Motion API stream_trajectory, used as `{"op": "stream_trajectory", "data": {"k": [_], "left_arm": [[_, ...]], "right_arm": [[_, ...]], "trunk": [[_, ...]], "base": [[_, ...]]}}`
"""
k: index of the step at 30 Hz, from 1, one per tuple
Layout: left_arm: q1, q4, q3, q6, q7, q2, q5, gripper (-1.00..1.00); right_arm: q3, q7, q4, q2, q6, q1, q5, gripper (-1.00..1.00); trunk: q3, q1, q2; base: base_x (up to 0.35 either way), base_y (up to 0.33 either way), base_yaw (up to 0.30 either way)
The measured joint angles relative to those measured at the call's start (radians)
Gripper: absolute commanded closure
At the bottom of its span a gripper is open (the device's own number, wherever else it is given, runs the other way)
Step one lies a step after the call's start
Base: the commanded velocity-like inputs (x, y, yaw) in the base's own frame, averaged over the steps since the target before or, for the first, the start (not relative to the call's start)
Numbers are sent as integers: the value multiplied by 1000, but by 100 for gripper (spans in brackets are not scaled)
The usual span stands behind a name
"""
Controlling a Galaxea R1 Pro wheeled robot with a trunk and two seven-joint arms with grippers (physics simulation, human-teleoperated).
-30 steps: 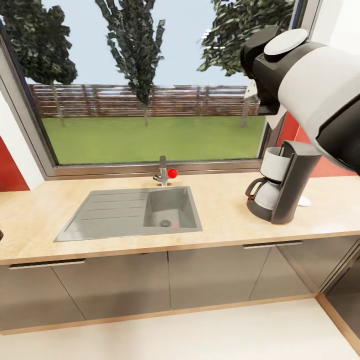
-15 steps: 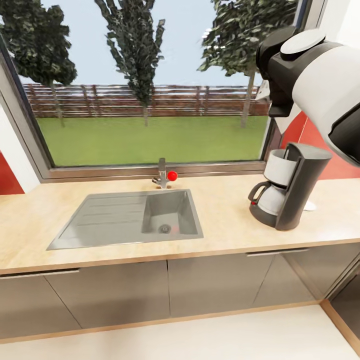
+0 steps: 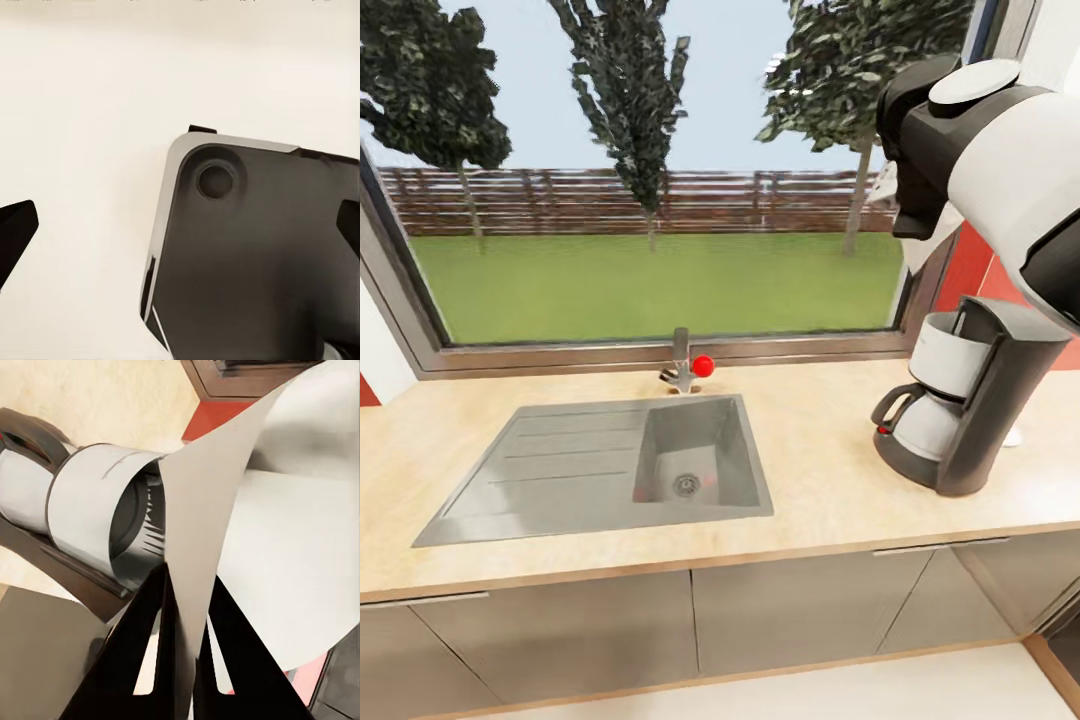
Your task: Set up a coffee station on the kitchen countertop: keep the coffee maker on the countertop, move the bottle of coffee from the kitchen shelf to the counter next to the coffee maker, place a paper coffee filter on top of the coffee maker, put the saucer next to the coffee maker with the coffee cup on the saucer, and place the electric kettle next to the coffee maker.
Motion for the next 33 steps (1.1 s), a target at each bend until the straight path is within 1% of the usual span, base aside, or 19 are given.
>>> {"op": "stream_trajectory", "data": {"k": [6,10,11,16,17,19,29,30,32,33], "left_arm": [[0,4,0,-1,0,0,-2,-100],[0,5,0,-1,0,0,-2,-100],[0,6,0,-2,0,0,-2,-100],[1,15,0,-3,0,0,0,-100],[1,19,0,-1,1,1,3,-100],[1,25,0,-3,0,3,4,-100],[1,35,2,-13,-1,12,8,-100],[1,41,2,-14,-1,17,9,-100],[1,54,4,-16,-2,37,14,-100],[1,62,7,-19,-5,58,25,-100]], "right_arm": [[0,-5,0,-2,1,0,-1,100],[1,-13,0,-14,0,0,-2,100],[1,-16,0,-20,-13,1,-3,100],[0,-21,0,-22,-18,2,-3,100],[2,-27,0,-28,-23,3,-1,100],[0,-27,0,-28,-33,3,-2,100],[-1,-26,0,-34,-34,3,-4,100],[0,-25,0,-37,-35,3,-4,100],[0,-23,0,-40,-36,3,-4,100],[0,-22,0,-41,-37,3,-4,100]], "trunk": [[0,0,0],[0,0,0],[0,0,0],[0,0,0],[0,0,0],[0,0,0],[0,0,0],[0,0,0],[0,0,0],[0,0,0]], "base": [[28,0,0],[4,0,0],[0,0,0],[0,0,0],[0,0,0],[0,0,0],[0,0,0],[0,0,0],[0,0,0],[0,0,0]]}}
